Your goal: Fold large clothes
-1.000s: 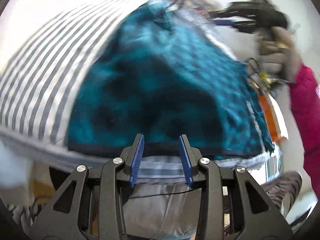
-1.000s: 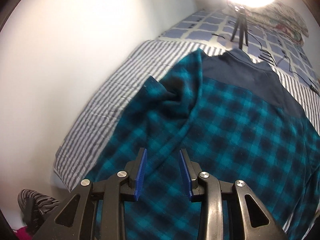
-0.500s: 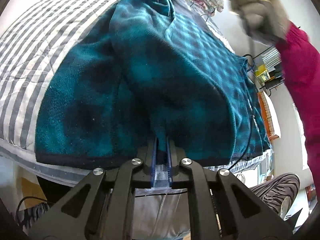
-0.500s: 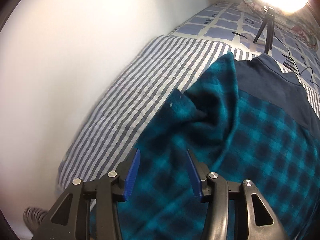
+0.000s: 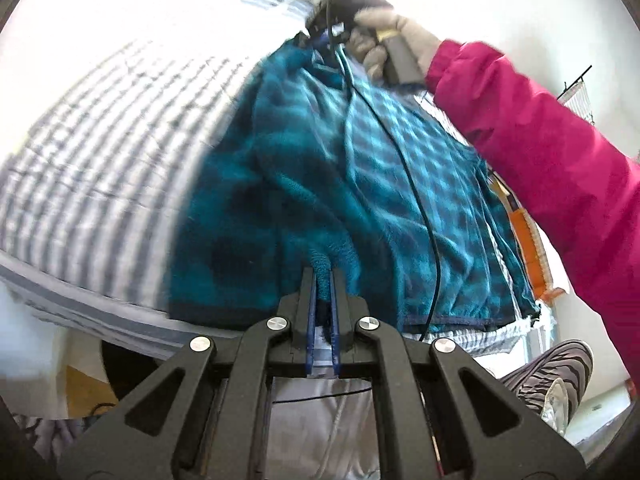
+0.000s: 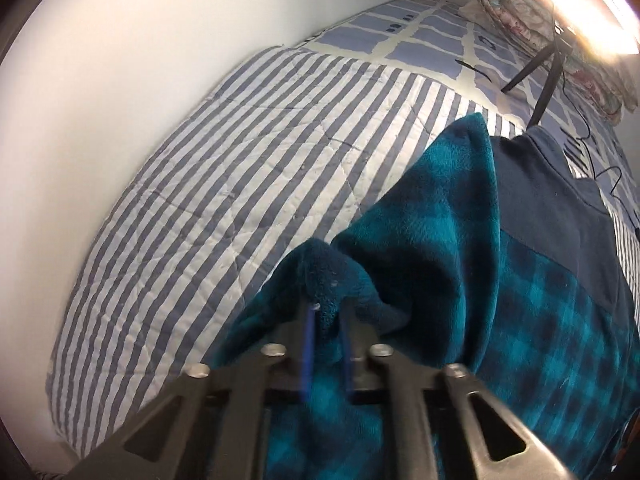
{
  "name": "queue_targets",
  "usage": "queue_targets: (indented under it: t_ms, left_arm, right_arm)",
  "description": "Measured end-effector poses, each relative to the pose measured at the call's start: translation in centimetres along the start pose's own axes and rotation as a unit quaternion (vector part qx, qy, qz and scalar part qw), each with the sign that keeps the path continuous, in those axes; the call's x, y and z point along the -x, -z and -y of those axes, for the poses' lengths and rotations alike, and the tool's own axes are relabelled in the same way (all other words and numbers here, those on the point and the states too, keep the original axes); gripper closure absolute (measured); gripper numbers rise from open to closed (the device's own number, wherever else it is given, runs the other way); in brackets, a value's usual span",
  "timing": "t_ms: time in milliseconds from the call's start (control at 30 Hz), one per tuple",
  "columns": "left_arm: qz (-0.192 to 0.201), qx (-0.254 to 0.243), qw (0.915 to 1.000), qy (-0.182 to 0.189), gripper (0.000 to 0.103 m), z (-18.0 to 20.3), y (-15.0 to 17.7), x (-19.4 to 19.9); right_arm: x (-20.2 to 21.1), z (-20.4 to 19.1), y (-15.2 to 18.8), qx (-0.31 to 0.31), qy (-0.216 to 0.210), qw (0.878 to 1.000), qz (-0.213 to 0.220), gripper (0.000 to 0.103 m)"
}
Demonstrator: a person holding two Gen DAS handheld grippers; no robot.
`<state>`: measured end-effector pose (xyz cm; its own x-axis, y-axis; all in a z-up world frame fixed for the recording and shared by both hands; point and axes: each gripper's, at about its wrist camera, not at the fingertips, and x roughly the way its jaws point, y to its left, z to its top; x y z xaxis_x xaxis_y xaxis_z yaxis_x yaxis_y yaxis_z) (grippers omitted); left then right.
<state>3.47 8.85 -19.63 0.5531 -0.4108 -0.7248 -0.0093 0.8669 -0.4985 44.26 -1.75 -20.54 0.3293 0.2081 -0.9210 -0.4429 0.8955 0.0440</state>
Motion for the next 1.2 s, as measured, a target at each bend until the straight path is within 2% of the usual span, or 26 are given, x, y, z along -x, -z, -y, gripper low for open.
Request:
queue_targets:
  t_ms: [133,233,367,500,533,567,600,667,700,800,900,1000,1200]
  left_arm:
    - [0.022,0.003,0.9996,-0.02,0.1,-0.5,-0.1,1.7]
    - [0.012,0.002,0.9979,-0.063,0.1,-1.6,0.0,0.9]
    - [-0.004,0.03,0.9952,-0.093,0.1,-3.9,0.1,-0.3]
    - [-0.016,0.037,0.9927,-0.113,0.1,-4.8,0.4,-1.0]
    - [-0.017,0.038,0.9926,-0.114,0.099,-4.6,0.6,-1.1]
    - [-0.02,0.04,0.9928,-0.111,0.099,-4.7,0.5,-1.2]
    - [-0.021,0.043,0.993,-0.108,0.099,-4.8,0.5,-1.2]
    - [-0.014,0.057,0.9937,-0.096,0.091,-4.9,0.5,-1.0]
    - [-0.008,0.064,0.994,-0.089,0.083,-5.0,0.4,-0.6]
    - [0.024,0.082,0.9937,-0.073,0.072,-5.7,-0.2,1.3]
    - [0.025,0.085,0.9946,-0.055,0.047,-5.8,-0.8,1.7]
    - [-0.003,0.094,0.9953,-0.026,0.046,-6.3,-1.7,0.5]
    - [-0.02,0.133,0.9907,-0.023,0.046,-8.5,-2.2,-0.7]
  right_arm:
    - [1.2,-0.7,-1.2,0.021,0.026,0.999,0.022,0.098]
    - [1.3,-1.1,-2.3,0.038,0.043,0.998,0.031,0.098]
    - [-0.5,-2.5,-3.3,0.053,0.038,0.997,0.027,0.098]
    - [-2.5,-3.9,-3.3,0.071,0.026,0.997,0.028,0.097]
    - [-2.8,-4.1,-3.1,0.076,0.019,0.997,0.029,0.092]
    - [-2.7,-4.1,-3.0,0.079,0.019,0.996,0.032,0.081]
    - [-2.5,-4.0,-2.9,0.079,0.017,0.996,0.034,0.077]
    - [-0.3,-2.8,-2.2,0.068,-0.016,0.996,0.054,0.073]
    - [0.7,-2.2,-1.9,0.06,-0.027,0.996,0.063,0.072]
    - [5.4,1.6,0.5,0.01,-0.067,0.993,0.093,0.071]
    - [7.9,4.1,3.8,-0.009,-0.081,0.992,0.096,0.07]
    - [8.6,4.9,8.2,-0.008,-0.093,0.993,0.077,0.071]
    - [7.5,2.9,14.2,0.005,-0.117,0.992,0.048,0.075]
